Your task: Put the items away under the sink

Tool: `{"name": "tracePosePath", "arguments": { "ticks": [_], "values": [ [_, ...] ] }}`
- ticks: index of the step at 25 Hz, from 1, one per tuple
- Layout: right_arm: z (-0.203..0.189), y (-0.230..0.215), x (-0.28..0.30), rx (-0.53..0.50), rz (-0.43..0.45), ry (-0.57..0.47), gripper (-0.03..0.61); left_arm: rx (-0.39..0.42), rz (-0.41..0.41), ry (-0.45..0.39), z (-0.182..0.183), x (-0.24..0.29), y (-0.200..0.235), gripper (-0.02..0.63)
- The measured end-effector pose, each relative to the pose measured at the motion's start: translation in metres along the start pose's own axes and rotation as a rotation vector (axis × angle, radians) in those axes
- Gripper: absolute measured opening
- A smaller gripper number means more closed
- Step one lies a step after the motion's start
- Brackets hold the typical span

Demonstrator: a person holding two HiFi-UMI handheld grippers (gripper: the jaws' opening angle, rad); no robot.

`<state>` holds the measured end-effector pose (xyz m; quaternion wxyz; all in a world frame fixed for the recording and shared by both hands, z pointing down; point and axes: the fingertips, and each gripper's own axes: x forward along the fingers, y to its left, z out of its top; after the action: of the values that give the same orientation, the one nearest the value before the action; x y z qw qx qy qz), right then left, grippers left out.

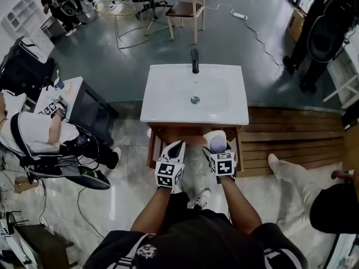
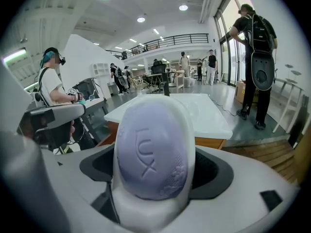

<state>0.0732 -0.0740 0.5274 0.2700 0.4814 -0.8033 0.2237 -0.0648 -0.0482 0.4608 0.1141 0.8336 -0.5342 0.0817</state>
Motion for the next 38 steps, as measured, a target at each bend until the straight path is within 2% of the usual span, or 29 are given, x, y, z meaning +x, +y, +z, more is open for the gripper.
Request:
{"name": "tracePosePath", "arguments": {
  "ticks": [4, 11, 18, 20, 25, 32, 38],
  "values": [
    [-0.009, 0.013, 0.009, 0.007, -0.014, 0.005, 0.472, 0.01, -0.01, 0.024, -0.015, -0.001, 0.01, 0.006],
    [-0.021, 0.024, 0.033, 0.027, -0.079, 0.007, 0.472, 0.095, -0.058, 0.036, -0.025, 0.005, 0.024, 0.005],
    [-0.042, 0.035, 0.086, 0.022, -0.115, 0.005, 0.472, 0.011, -0.055, 0.073, -0.072, 0.017, 0.051, 0.005],
    [-0.052, 0.034, 0.104, 0.017, -0.115, -0.002, 0.472, 0.014, -0.051, 0.07, -0.087, 0.028, 0.059, 0.006],
    [-0.091, 0.023, 0.159, -0.014, -0.112, -0.024, 0.472, 0.017, -0.051, 0.034, -0.146, 0.068, 0.075, 0.005],
    [-0.177, -0.006, 0.254, 0.005, -0.082, -0.005, 0.472, -0.038, 0.003, -0.001, -0.265, 0.139, 0.103, 0.006],
    [-0.222, -0.023, 0.318, -0.03, -0.073, -0.03, 0.472, 0.015, 0.036, -0.044, -0.34, 0.175, 0.126, 0.005]
  ]
}}
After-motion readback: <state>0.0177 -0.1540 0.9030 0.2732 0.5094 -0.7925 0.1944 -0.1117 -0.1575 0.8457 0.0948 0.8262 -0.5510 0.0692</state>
